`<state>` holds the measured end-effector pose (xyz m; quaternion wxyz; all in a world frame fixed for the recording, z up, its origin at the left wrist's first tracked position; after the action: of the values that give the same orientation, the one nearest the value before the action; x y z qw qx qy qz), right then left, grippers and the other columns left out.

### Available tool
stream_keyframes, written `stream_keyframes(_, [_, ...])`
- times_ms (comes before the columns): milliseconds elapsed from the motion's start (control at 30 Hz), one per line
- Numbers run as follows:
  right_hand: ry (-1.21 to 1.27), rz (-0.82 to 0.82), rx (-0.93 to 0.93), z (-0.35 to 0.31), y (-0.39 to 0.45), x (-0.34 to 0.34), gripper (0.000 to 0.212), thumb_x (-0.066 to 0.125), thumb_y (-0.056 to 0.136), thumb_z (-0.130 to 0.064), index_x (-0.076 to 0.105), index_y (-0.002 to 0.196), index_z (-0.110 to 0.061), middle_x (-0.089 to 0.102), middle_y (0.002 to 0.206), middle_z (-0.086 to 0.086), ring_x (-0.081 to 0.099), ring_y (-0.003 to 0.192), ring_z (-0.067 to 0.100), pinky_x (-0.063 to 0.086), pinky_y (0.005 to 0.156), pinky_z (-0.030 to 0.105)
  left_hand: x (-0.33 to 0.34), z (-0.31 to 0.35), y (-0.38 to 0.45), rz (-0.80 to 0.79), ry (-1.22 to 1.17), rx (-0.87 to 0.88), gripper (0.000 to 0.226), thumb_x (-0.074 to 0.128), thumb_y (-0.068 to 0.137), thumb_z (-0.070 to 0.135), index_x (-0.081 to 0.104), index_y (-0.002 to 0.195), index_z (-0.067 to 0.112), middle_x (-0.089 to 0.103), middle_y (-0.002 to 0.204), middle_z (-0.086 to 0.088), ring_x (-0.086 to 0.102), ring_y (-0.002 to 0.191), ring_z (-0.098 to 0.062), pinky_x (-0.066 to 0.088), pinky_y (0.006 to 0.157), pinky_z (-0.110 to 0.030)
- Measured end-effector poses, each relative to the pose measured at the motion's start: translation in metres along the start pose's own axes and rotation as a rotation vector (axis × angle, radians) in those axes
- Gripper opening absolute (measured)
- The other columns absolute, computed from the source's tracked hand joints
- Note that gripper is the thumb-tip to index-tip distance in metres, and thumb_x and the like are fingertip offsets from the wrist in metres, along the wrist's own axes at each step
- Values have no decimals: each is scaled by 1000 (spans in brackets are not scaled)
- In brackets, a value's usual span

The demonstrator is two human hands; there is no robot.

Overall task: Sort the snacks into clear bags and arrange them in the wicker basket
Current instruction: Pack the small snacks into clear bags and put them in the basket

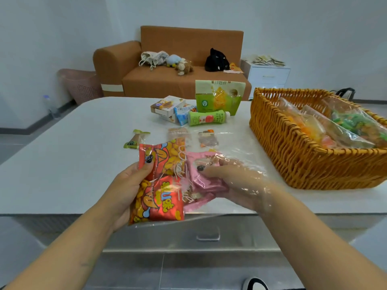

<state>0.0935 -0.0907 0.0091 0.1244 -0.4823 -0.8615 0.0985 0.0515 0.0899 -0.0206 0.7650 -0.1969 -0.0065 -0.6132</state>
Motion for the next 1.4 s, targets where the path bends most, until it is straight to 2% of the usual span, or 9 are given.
stream_keyframes(233, [122, 86, 190, 46, 35, 21, 13, 51, 89, 5, 61, 87, -3, 68, 71, 14, 67, 57, 22, 56, 54, 30, -57, 23, 28, 235, 463, 48, 28, 66, 91, 30, 62, 113, 12, 75, 87, -9, 73, 66, -19, 58, 55, -27])
stream_keyframes(433, [179, 163, 301, 76, 54, 30, 25, 53, 87, 8, 60, 109, -1, 68, 80, 14, 69, 56, 24, 57, 50, 33, -62, 39, 53, 305, 896, 184, 33, 68, 89, 33, 57, 116, 19, 65, 108, -2, 62, 86, -15, 48, 76, -30])
stream_keyframes(567, [348, 284, 228, 79, 67, 32, 19, 46, 86, 13, 58, 89, 0, 61, 80, 23, 64, 51, 25, 55, 46, 29, -61, 56, 58, 453, 1064, 270, 51, 56, 95, 40, 44, 137, 13, 56, 131, -11, 57, 109, -25, 44, 86, -32])
stream_keyframes(700, [391, 358, 205, 87, 73, 36, 13, 51, 85, 4, 60, 91, -3, 66, 90, 21, 68, 69, 32, 55, 76, 47, -51, 18, 62, 323, 1420, -16, 64, 40, 97, 53, 34, 144, 10, 37, 145, -20, 40, 131, -39, 38, 106, -45])
stream_keyframes(833, [161, 178, 284, 83, 65, 51, 10, 54, 88, -3, 58, 97, -4, 66, 77, 14, 65, 61, 26, 57, 55, 35, -50, -14, 61, 127, 1528, -51, 77, 23, 94, 66, 15, 154, 18, 20, 159, -13, 20, 144, -40, 21, 117, -52])
stream_keyframes(933, [68, 11, 319, 81, 59, 62, 10, 49, 94, -6, 58, 99, -3, 59, 88, 18, 59, 75, 30, 56, 75, 45, -58, -4, 57, 69, 1510, 7, 83, 23, 89, 71, 16, 155, 20, 23, 159, -11, 18, 146, -35, 20, 118, -52])
stream_keyframes(1167, [38, 93, 241, 64, 56, 40, 15, 53, 94, -8, 62, 104, -1, 65, 77, 14, 64, 65, 27, 58, 64, 39, -6, 29, -40, 42, 1272, 312, 62, 53, 91, 46, 27, 147, 36, 30, 151, 15, 38, 131, -3, 33, 104, -24])
stream_keyframes(1233, [56, 155, 203, 58, 56, 33, 17, 55, 93, -8, 61, 106, 2, 63, 80, 16, 62, 61, 26, 57, 57, 35, -2, -2, -53, -24, 1314, 246, 84, 59, 85, 49, 10, 151, 33, 15, 156, 17, 24, 139, -3, 24, 107, -19])
stream_keyframes(1400, [101, 324, 157, 59, 51, 13, 18, 57, 93, -10, 60, 106, 1, 61, 80, 16, 59, 61, 26, 54, 45, 29, -20, -55, -42, 31, 1424, 32, 134, 55, 68, 83, -36, 145, 22, -32, 158, -2, -24, 148, -22, 3, 123, -46])
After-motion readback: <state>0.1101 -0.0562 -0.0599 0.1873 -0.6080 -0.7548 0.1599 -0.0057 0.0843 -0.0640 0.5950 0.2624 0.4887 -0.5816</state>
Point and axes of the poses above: each hand's wrist, its own y-axis towards the middle knuckle, its own x-axis out of the palm, z = x × y, the point moved 8 cm from there along y, towards the middle knuckle
